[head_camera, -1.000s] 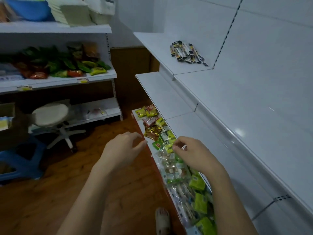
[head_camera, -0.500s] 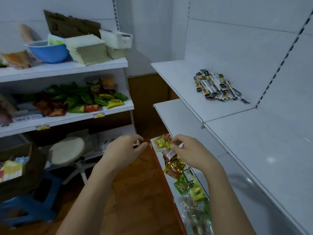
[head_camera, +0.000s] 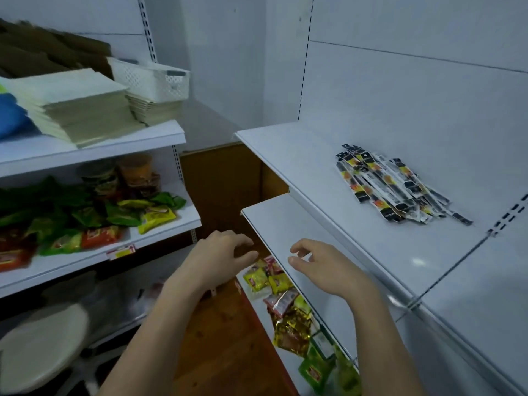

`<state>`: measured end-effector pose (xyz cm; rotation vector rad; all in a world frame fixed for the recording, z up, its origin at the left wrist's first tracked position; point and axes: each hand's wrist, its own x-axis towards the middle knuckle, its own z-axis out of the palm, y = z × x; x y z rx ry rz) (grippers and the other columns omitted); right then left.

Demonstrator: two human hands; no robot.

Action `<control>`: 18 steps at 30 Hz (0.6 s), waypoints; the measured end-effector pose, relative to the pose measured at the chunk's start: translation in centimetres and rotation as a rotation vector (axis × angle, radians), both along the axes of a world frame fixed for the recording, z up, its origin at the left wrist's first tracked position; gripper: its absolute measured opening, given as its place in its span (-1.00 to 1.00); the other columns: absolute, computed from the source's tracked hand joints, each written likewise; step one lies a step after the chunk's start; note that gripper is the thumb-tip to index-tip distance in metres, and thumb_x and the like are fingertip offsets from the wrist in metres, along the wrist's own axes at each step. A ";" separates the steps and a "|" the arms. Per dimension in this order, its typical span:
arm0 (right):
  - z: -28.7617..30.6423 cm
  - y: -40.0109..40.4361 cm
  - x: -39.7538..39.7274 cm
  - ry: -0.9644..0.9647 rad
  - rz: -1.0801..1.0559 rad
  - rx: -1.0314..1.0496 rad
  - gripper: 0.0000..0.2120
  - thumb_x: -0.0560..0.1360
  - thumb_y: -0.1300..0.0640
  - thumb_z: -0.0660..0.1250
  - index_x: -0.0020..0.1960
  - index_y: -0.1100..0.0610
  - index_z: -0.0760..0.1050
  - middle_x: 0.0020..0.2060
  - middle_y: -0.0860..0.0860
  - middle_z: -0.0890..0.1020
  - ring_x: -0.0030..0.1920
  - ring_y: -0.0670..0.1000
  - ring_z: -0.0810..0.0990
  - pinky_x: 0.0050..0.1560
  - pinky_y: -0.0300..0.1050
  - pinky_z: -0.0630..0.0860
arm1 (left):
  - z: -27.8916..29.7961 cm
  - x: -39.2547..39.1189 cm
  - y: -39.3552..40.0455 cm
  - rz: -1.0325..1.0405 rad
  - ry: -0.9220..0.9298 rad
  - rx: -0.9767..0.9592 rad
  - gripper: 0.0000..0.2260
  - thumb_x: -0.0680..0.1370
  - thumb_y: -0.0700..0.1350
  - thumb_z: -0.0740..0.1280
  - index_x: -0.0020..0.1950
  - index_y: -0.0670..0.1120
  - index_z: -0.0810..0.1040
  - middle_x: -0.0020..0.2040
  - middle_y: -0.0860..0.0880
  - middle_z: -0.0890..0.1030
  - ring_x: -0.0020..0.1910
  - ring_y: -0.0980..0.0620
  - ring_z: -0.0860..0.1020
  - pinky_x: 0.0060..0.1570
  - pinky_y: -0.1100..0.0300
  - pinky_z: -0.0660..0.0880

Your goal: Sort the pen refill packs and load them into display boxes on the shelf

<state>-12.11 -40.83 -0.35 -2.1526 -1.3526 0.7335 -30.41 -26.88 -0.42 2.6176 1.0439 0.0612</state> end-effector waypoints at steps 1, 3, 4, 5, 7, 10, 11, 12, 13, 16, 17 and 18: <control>-0.2 1.2 0.2 0.007 -0.024 0.003 -0.72 0.61 -0.08 0.24 0.27 -0.03 0.46 0.18 -0.09 0.53 0.12 -0.07 0.50 0.09 -0.15 0.45 | 0.0 0.5 1.6 -0.030 0.001 0.003 -0.61 0.59 0.26 0.18 0.36 0.16 0.46 0.26 0.10 0.51 0.20 0.07 0.46 0.18 0.02 0.47; -0.3 3.2 0.9 0.022 -0.061 -0.005 -0.73 0.61 -0.09 0.25 0.26 -0.04 0.47 0.17 -0.10 0.54 0.12 -0.08 0.50 0.11 -0.14 0.46 | 0.4 1.6 4.5 -0.076 0.005 0.003 -0.61 0.58 0.26 0.18 0.36 0.16 0.46 0.25 0.10 0.51 0.21 0.06 0.45 0.18 0.00 0.47; -0.3 4.2 1.4 0.033 -0.079 -0.011 -0.73 0.60 -0.10 0.25 0.26 -0.05 0.48 0.16 -0.12 0.54 0.12 -0.09 0.51 0.13 -0.13 0.47 | 0.6 2.3 5.9 -0.098 0.001 0.005 -0.61 0.58 0.27 0.17 0.35 0.16 0.46 0.25 0.10 0.51 0.21 0.06 0.44 0.19 -0.01 0.46; -0.1 5.2 2.0 0.040 -0.101 -0.007 -0.73 0.60 -0.11 0.26 0.25 -0.06 0.48 0.14 -0.13 0.55 0.12 -0.10 0.52 0.15 -0.12 0.49 | 0.9 3.1 7.3 -0.122 -0.010 0.011 -0.61 0.58 0.27 0.17 0.35 0.17 0.46 0.25 0.11 0.51 0.22 0.06 0.43 0.20 -0.02 0.46; 0.3 7.4 3.5 0.057 -0.156 0.043 -0.74 0.59 -0.10 0.26 0.24 -0.05 0.50 0.10 -0.15 0.57 0.10 -0.12 0.53 0.19 -0.06 0.51 | 1.4 5.2 10.3 -0.176 -0.054 0.030 -0.62 0.58 0.26 0.18 0.33 0.17 0.48 0.24 0.13 0.52 0.24 0.06 0.43 0.20 -0.03 0.46; 1.2 10.3 6.1 0.102 -0.247 0.162 -0.81 0.60 -0.04 0.27 0.17 -0.05 0.55 0.02 -0.18 0.59 0.01 -0.16 0.56 0.14 -0.08 0.54 | 1.7 9.6 14.0 -0.264 -0.173 0.060 -0.67 0.59 0.24 0.18 0.28 0.18 0.51 0.18 0.16 0.53 0.18 0.11 0.44 0.13 0.05 0.47; 1.5 11.1 7.0 0.108 -0.273 0.195 -0.85 0.60 -0.03 0.27 0.12 -0.06 0.56 -0.01 -0.19 0.60 -0.03 -0.18 0.56 0.10 -0.09 0.55 | 1.8 11.2 14.9 -0.295 -0.216 0.051 -0.69 0.59 0.22 0.19 0.26 0.17 0.52 0.17 0.17 0.54 0.16 0.13 0.44 0.11 0.08 0.47; 1.7 11.7 8.0 0.105 -0.300 0.220 -0.88 0.60 -0.01 0.28 0.07 -0.07 0.57 -0.05 -0.18 0.62 -0.07 -0.18 0.57 0.07 -0.10 0.56 | 1.9 12.9 15.4 -0.326 -0.252 0.032 -0.72 0.60 0.19 0.20 0.25 0.16 0.53 0.16 0.17 0.54 0.16 0.14 0.44 0.12 0.12 0.46; 1.8 12.3 9.0 0.092 -0.331 0.252 -0.90 0.60 0.00 0.28 0.03 -0.07 0.58 -0.08 -0.18 0.63 -0.10 -0.18 0.58 0.04 -0.09 0.57 | 2.0 14.3 15.8 -0.362 -0.276 0.016 -0.73 0.61 0.16 0.21 0.24 0.14 0.55 0.16 0.18 0.55 0.16 0.16 0.44 0.12 0.16 0.44; 1.9 14.4 12.2 0.021 -0.474 0.361 -0.91 0.59 0.05 0.29 -0.01 -0.05 0.58 -0.14 -0.18 0.61 -0.17 -0.17 0.57 0.08 -0.07 0.55 | 2.3 18.9 17.6 -0.482 -0.311 0.022 -0.77 0.63 0.09 0.23 0.21 0.10 0.58 0.14 0.17 0.58 0.14 0.16 0.45 0.13 0.19 0.44; 1.8 15.1 13.2 -0.006 -0.520 0.384 -0.91 0.59 0.05 0.29 0.00 -0.05 0.58 -0.14 -0.18 0.60 -0.19 -0.17 0.57 0.08 -0.08 0.54 | 2.2 20.3 18.3 -0.514 -0.325 0.022 -0.79 0.63 0.06 0.24 0.20 0.10 0.58 0.13 0.16 0.58 0.13 0.15 0.46 0.12 0.19 0.43; 1.8 15.6 13.9 -0.032 -0.561 0.405 -0.90 0.60 0.05 0.29 0.03 -0.05 0.58 -0.12 -0.19 0.60 -0.19 -0.17 0.56 0.05 -0.09 0.55 | 2.0 21.6 19.0 -0.549 -0.346 0.020 -0.81 0.63 0.03 0.25 0.19 0.09 0.58 0.12 0.16 0.59 0.13 0.14 0.46 0.12 0.22 0.40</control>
